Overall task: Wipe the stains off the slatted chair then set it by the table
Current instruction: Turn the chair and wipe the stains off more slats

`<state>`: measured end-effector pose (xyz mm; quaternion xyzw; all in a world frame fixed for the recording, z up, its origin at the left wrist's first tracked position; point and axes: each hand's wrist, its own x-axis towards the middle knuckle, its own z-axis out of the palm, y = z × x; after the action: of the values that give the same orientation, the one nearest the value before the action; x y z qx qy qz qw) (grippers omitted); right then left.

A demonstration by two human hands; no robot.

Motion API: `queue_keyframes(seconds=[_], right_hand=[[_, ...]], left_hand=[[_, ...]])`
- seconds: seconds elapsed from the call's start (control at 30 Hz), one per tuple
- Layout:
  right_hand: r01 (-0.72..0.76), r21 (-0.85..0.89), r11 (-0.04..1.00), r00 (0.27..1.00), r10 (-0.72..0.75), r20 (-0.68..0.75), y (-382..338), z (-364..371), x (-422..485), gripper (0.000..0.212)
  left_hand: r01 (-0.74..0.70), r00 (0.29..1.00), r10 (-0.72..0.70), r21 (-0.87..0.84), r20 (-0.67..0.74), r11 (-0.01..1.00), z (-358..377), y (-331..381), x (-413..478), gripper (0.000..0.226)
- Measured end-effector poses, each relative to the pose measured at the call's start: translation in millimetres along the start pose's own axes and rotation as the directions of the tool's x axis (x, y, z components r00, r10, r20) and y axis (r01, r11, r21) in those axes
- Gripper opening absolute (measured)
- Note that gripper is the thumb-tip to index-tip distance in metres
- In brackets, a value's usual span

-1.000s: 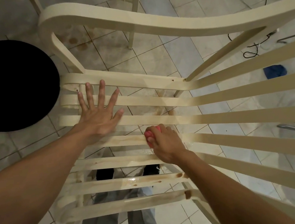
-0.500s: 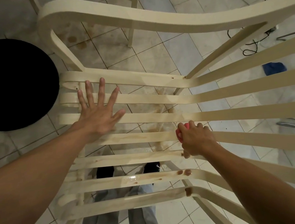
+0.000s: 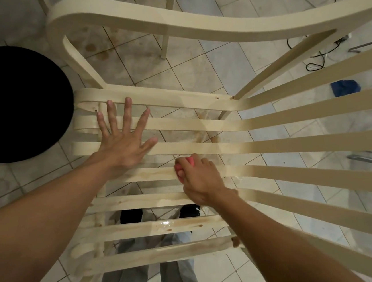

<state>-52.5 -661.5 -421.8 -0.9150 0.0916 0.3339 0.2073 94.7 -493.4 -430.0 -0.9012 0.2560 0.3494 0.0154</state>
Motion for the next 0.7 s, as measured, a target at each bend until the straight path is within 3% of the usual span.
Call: queue_keyframes(seconds=[0.17,0.27,0.37,0.43,0.6,0.7], right_hand=[[0.033,-0.005,0.999,0.999,-0.033,0.001,4,-1,-4,0.031],[-0.051,-0.018,0.999,0.997,0.052,0.053,33,-14,-8,0.030],[-0.139,-0.178,0.974,0.973,0.168,0.156,67,-32,-14,0.032],[-0.163,-0.296,0.941,0.951,0.230,0.208,81,-41,-17,0.047],[-0.167,-0.283,0.945,0.957,0.224,0.182,78,-42,-17,0.044],[-0.153,-0.232,0.961,0.980,0.177,0.087,71,-30,-16,0.031]], left_hand=[[-0.001,1.000,0.001,0.001,0.003,1.000,0,-2,-1,0.079],[0.001,1.000,-0.001,0.003,-0.004,1.000,-1,-2,0,0.079],[-0.001,1.000,0.001,0.005,-0.008,1.000,-1,-1,-2,0.079],[-0.005,1.000,0.005,0.001,-0.011,1.000,0,-1,-2,0.080],[-0.008,1.000,0.007,-0.005,-0.021,1.000,1,-2,0,0.081],[0.001,1.000,-0.001,0.002,-0.026,1.000,2,-3,2,0.081]])
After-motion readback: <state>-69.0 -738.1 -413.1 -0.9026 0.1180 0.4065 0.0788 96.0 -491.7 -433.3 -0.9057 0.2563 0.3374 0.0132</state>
